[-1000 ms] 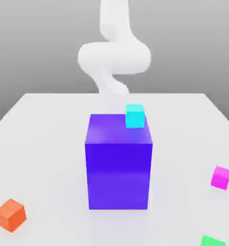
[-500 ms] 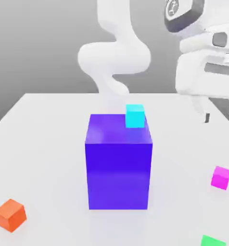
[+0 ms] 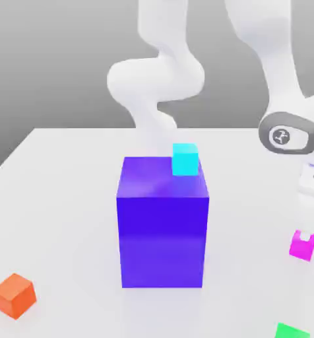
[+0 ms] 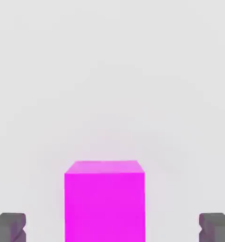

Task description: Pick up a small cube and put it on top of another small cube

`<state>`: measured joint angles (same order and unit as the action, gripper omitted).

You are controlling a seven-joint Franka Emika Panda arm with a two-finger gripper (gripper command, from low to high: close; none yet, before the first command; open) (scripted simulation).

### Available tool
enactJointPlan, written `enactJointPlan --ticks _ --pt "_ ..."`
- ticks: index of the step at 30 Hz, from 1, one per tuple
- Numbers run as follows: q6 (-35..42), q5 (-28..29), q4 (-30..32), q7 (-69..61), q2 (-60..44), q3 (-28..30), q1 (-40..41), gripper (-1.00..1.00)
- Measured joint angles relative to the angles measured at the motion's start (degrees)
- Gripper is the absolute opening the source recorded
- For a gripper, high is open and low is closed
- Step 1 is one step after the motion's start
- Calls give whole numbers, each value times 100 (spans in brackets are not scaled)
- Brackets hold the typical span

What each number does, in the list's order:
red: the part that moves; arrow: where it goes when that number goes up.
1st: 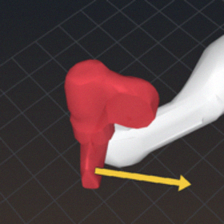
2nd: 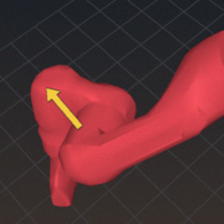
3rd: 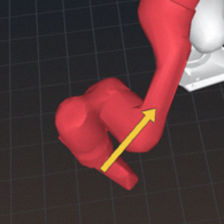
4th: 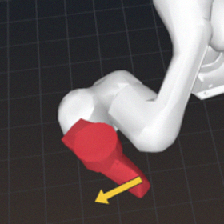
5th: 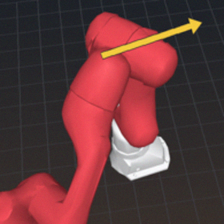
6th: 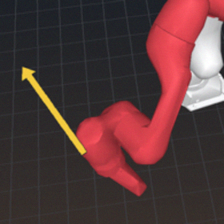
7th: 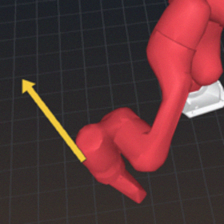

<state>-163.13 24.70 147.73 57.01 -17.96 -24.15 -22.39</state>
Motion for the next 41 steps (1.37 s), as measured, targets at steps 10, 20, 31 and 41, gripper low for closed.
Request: enactJointPlan --ticks 10,20,31,41 --pt "-410 639 -160 490 -573 749 -618 -100" --pt "492 -906 34 -519 576 -413 374 -100" --pt "1885 -1669 -2155 1272 -86 918 1138 -100" --pt "1522 -1598 -2586 1732 -871 1355 1131 100"
